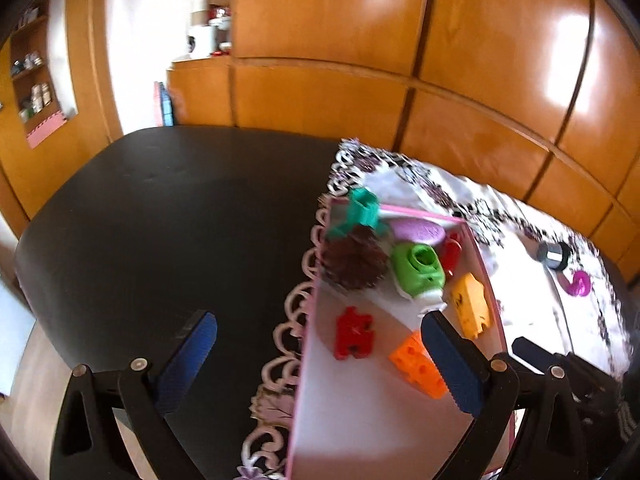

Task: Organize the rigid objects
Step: 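Carry the orange cubes into the pink box and open the right tool, then move the right tool to the magenta cup piece and close on it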

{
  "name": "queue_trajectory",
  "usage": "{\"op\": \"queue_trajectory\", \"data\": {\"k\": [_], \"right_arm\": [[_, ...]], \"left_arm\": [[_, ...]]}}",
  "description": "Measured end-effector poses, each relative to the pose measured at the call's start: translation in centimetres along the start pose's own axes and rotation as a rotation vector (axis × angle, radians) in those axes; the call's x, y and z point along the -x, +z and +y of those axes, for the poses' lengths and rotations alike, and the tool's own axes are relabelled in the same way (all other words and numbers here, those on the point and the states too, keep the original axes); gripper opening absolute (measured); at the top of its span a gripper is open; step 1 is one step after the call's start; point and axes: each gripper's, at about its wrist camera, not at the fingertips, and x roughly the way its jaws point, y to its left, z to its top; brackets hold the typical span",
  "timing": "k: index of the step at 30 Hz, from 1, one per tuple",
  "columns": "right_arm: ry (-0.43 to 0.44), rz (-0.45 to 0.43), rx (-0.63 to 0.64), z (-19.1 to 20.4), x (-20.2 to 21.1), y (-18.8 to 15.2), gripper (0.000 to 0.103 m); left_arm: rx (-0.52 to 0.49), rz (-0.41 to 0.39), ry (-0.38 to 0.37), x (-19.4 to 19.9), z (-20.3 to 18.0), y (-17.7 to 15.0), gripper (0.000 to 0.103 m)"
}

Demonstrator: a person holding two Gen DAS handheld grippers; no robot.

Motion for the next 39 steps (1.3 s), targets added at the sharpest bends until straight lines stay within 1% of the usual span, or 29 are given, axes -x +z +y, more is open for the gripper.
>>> {"op": "queue_trajectory", "data": {"k": [3, 6, 9, 12, 18, 20, 21, 23, 24, 25, 27, 29, 32, 36, 39], "right_arm": [[-0.022, -0.016, -0.015, -1.0, 0.8, -0.2, 0.043], [-0.042, -0.025, -0.042, -2.3, 1.3, -0.3, 0.043], [-0.071, -0.029, -0.051, -3.5, 1.9, -0.6, 0.043], [-0.103, -0.035, -0.068, -5.0, 2.8, -1.0, 0.043], [-0.167, -0.049, -0.148, -9.1, 4.5, -1.8, 0.043], [-0.192, -0.057, -0.167, -10.4, 5.1, -2.0, 0.043], [-0.211, -0.062, -0.177, -11.2, 5.5, -2.1, 0.043], [-0.255, -0.07, -0.199, -12.9, 6.0, -2.3, 0.043], [-0.276, -0.073, -0.217, -13.9, 6.3, -2.4, 0.043], [-0.285, -0.074, -0.231, -14.6, 6.5, -2.6, 0.044], [-0.309, -0.076, -0.274, -16.4, 6.7, -2.9, 0.044], [-0.325, -0.079, -0.315, -18.3, 7.2, -3.3, 0.045], [-0.347, -0.079, -0.35, -20.0, 7.6, -3.9, 0.045], [-0.366, -0.08, -0.374, -21.4, 8.1, -4.5, 0.045], [-0.378, -0.083, -0.38, -22.1, 8.3, -4.9, 0.045]], "left_arm": [[-0.03, 0.018, 0.002, -0.6, -1.6, -0.1, 0.103], [-0.05, 0.016, 0.009, -0.8, -2.7, 0.1, 0.103], [-0.101, 0.014, 0.062, -1.1, -4.5, 0.3, 0.103], [-0.14, 0.014, 0.077, -1.3, -6.0, 0.4, 0.103], [-0.196, 0.011, 0.04, -0.9, -9.1, 0.2, 0.103], [-0.203, 0.019, 0.003, -0.8, -10.1, 0.3, 0.103], [-0.204, 0.023, -0.032, -0.6, -10.6, 0.3, 0.103], [-0.204, 0.028, -0.076, -0.4, -11.4, 0.2, 0.103], [-0.203, 0.036, -0.104, -0.2, -11.9, 0.1, 0.103], [-0.201, 0.051, -0.15, -0.2, -12.5, 0.0, 0.103], [-0.201, 0.07, -0.196, -0.2, -13.4, -0.1, 0.103], [-0.215, 0.092, -0.226, -0.3, -14.8, -0.4, 0.103], [-0.264, 0.095, -0.233, -0.3, -17.3, -0.8, 0.103], [-0.325, 0.072, -0.211, 0.0, -20.1, -1.4, 0.103], [-0.359, 0.06, -0.19, -0.1, -21.4, -1.6, 0.103]]}}
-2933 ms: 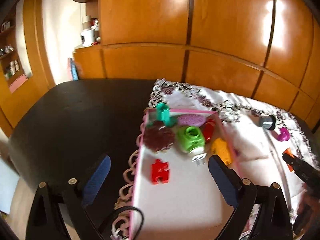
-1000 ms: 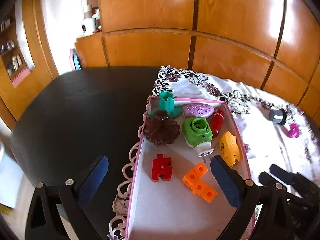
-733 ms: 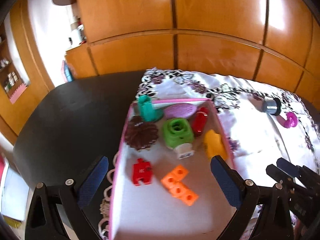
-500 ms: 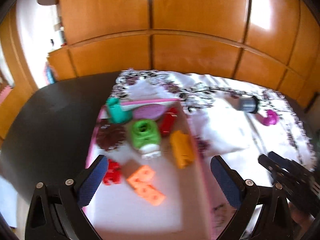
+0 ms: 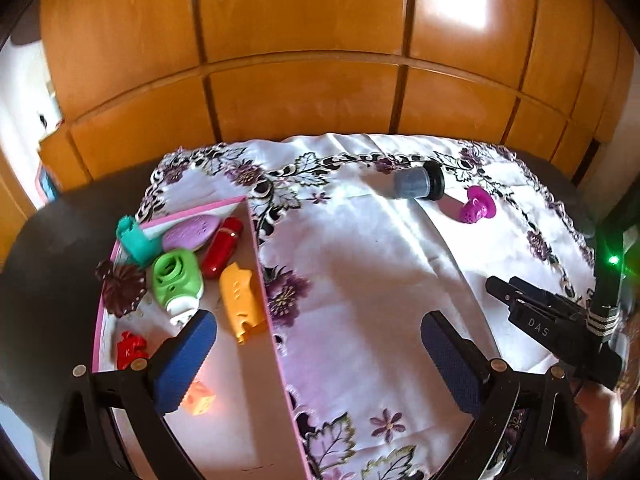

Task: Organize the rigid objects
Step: 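Move the right tool to the magenta cup piece and close on it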

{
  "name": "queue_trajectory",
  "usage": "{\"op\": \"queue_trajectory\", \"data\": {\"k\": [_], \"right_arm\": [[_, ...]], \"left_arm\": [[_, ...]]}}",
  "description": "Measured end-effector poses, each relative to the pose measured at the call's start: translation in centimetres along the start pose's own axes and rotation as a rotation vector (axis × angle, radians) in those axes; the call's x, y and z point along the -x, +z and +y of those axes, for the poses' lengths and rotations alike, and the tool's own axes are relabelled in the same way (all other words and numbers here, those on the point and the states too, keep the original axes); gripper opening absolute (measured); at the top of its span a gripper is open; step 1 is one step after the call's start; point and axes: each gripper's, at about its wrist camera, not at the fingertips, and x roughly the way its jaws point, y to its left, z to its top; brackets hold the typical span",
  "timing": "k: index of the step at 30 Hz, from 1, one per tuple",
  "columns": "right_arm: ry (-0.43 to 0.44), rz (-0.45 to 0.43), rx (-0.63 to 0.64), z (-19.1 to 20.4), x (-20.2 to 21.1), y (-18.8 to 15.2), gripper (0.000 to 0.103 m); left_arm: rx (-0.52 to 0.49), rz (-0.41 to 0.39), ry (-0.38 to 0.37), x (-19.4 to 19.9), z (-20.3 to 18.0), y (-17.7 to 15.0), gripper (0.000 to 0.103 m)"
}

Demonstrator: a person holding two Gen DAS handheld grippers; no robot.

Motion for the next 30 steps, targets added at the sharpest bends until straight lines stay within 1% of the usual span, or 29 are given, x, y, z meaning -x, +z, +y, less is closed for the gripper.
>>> {"op": "queue_trajectory", "data": {"k": [3, 8, 12, 15, 17, 18, 21, 25, 30], "right_arm": [[-0.021, -0.008, 0.012, -0.5, 0.1, -0.1, 0.046], [-0.058, -0.031, 0.038, -1.1, 0.1, 0.3, 0.06], [-0.073, -0.034, 0.046, -1.8, -0.2, 1.1, 0.066], [-0.093, -0.04, 0.077, -2.0, -0.6, 2.4, 0.072], [-0.117, -0.055, 0.112, -2.1, -1.0, 3.7, 0.082], [-0.129, -0.061, 0.125, -2.1, -1.2, 4.2, 0.084], [-0.15, -0.077, 0.158, -2.1, -1.8, 6.2, 0.084], [-0.155, -0.077, 0.202, -1.6, -3.1, 8.3, 0.084], [-0.196, -0.071, 0.338, 0.5, -5.2, 9.2, 0.084]], "left_arm": [[-0.029, -0.003, 0.019, -0.5, -1.2, 0.2, 0.103], [-0.054, 0.01, 0.03, -1.5, -2.3, 0.2, 0.103], [-0.057, 0.029, 0.035, -2.4, -2.8, 0.1, 0.103], [-0.051, 0.053, 0.024, -3.2, -3.0, 0.1, 0.103], [-0.049, 0.06, 0.021, -3.5, -3.2, 0.1, 0.103], [-0.048, 0.064, 0.021, -3.7, -3.2, 0.1, 0.103], [-0.035, 0.064, 0.014, -3.8, -3.2, 0.1, 0.103], [-0.012, 0.061, 0.005, -3.8, -3.0, 0.1, 0.103], [0.001, 0.074, 0.001, -4.1, -3.1, 0.1, 0.103]]}}
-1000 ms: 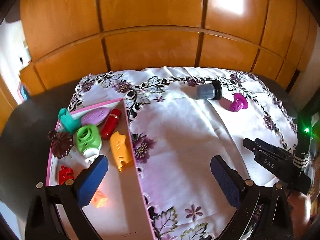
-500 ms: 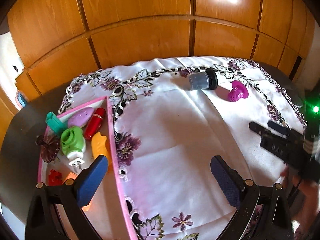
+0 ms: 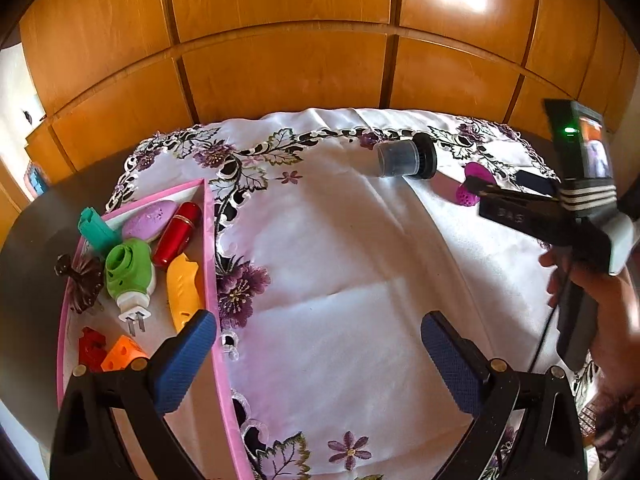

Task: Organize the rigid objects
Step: 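Move the right tool to the magenta cup piece and close on it, then grasp the black-capped cylinder with the left tool while the right tool holds the magenta piece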

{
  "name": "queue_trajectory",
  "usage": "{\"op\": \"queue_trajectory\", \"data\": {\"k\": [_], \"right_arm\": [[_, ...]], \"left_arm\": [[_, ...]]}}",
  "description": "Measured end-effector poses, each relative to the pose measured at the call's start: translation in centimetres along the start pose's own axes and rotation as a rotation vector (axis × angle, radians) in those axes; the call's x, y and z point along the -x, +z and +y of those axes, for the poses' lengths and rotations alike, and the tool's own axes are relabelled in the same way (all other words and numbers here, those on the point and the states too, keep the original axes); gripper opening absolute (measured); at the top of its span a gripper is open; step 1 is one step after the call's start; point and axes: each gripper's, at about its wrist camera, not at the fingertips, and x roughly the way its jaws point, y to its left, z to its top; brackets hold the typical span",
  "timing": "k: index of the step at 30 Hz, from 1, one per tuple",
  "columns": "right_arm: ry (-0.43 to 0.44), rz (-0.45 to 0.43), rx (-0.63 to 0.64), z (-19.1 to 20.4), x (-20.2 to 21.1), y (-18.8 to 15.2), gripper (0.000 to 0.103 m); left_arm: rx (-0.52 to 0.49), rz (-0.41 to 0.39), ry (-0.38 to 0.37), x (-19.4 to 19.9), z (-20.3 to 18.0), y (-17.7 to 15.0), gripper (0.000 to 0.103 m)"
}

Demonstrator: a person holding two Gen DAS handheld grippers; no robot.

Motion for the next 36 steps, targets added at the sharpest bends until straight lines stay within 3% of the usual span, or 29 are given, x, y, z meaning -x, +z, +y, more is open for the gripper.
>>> {"op": "queue_trajectory", "data": {"k": [3, 5, 9, 11, 15, 24, 28, 30, 32, 36], "right_arm": [[-0.041, 0.016, 0.077, 1.0, -1.3, -0.1, 0.082], [-0.043, 0.034, 0.082, 0.9, -2.1, -0.4, 0.062], [0.011, 0.054, -0.01, -0.6, -2.6, -1.0, 0.044], [0.026, 0.035, -0.051, -1.2, -2.1, -1.0, 0.027], [0.087, 0.017, -0.152, -2.9, -1.0, -2.1, 0.019], [0.203, -0.014, -0.396, -7.0, 0.2, -4.7, 0.018], [0.149, 0.002, -0.519, -9.3, 0.3, -5.7, 0.02], [0.143, -0.025, -0.508, -9.6, 0.8, -5.7, 0.026], [0.16, -0.072, -0.466, -9.2, 1.8, -5.1, 0.046], [0.145, -0.096, -0.353, -7.3, 2.4, -2.8, 0.061]], "left_arm": [[0.003, -0.006, 0.002, 0.0, 0.0, 0.2, 0.103], [0.012, -0.02, 0.007, 0.2, 0.0, 0.4, 0.103], [0.045, -0.027, 0.002, 0.0, 0.2, 1.0, 0.103], [0.068, -0.021, -0.002, -0.3, 0.2, 1.5, 0.103], [0.103, -0.011, -0.016, -0.8, -0.6, 2.6, 0.103], [0.13, -0.009, -0.044, -1.7, -3.6, 4.6, 0.103], [0.125, -0.005, -0.033, -2.3, -4.0, 5.0, 0.103], [0.138, -0.002, -0.027, -2.7, -3.7, 5.1, 0.103], [0.158, 0.004, -0.035, -3.2, -3.4, 5.5, 0.103], [0.197, 0.029, -0.029, -4.5, -3.0, 6.1, 0.103]]}}
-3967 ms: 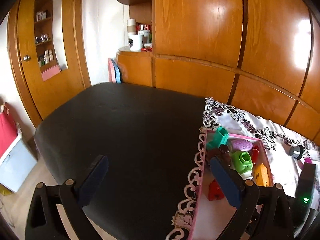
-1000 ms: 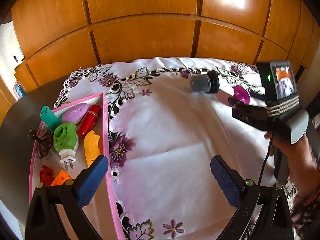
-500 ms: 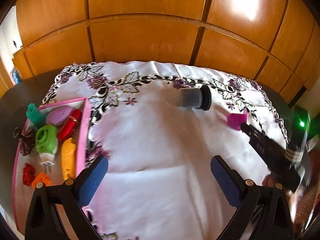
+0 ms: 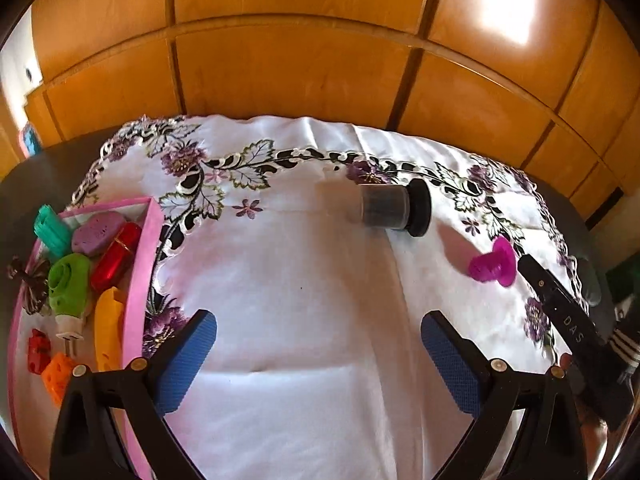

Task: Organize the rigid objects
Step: 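Grasp the black-capped cylinder with the left tool while the right tool holds the magenta piece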

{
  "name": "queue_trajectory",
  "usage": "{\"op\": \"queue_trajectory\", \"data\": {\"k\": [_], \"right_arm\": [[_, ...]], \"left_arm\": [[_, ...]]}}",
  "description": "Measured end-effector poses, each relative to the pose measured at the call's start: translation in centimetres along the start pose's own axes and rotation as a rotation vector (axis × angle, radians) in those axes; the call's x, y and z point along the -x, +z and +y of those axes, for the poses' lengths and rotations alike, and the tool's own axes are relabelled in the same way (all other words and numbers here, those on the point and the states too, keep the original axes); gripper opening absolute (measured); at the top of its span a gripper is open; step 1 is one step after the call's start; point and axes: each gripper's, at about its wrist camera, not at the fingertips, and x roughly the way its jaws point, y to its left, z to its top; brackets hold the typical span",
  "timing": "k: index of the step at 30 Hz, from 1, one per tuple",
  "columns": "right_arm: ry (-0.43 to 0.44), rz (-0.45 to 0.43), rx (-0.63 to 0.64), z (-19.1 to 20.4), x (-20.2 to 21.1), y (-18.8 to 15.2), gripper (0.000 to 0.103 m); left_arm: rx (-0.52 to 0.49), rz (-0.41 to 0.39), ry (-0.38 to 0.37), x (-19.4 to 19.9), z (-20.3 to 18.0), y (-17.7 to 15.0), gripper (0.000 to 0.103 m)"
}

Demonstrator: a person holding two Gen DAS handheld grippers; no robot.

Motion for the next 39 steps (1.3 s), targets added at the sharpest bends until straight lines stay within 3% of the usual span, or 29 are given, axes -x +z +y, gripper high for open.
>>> {"op": "queue_trajectory", "data": {"k": [7, 9, 15, 17, 23, 31, 34, 39], "right_arm": [[-0.105, 0.15, 0.227, 3.6, -4.6, -0.6, 0.062], [-0.1, 0.172, 0.219, 3.2, -5.3, -0.9, 0.05], [0.004, 0.125, 0.095, 0.7, -4.4, -0.6, 0.047], [0.025, 0.107, 0.064, 0.2, -3.8, -0.5, 0.018], [0.056, 0.085, -0.01, -0.3, -3.0, -1.1, 0.018], [0.121, -0.002, -0.204, -3.5, -1.3, -2.1, 0.016], [0.122, -0.009, -0.203, -3.5, -1.3, -2.2, 0.016], [0.11, -0.009, -0.172, -3.0, -1.5, -2.2, 0.017]], "left_arm": [[0.009, 0.02, 0.026, -1.1, 0.1, 0.7, 0.103], [0.01, 0.026, 0.025, -1.4, 0.1, 1.0, 0.103], [0.011, 0.033, 0.02, -2.3, -0.7, 1.6, 0.103], [0.011, 0.032, 0.017, -2.6, -0.9, 1.8, 0.103], [0.018, 0.043, -0.007, -4.5, -2.3, 2.8, 0.103], [0.007, 0.023, -0.015, -7.2, -4.3, 5.4, 0.103], [-0.05, 0.008, 0.026, -8.7, -5.3, 6.5, 0.103], [-0.074, 0.0, 0.01, -10.4, -5.7, 7.5, 0.103]]}}
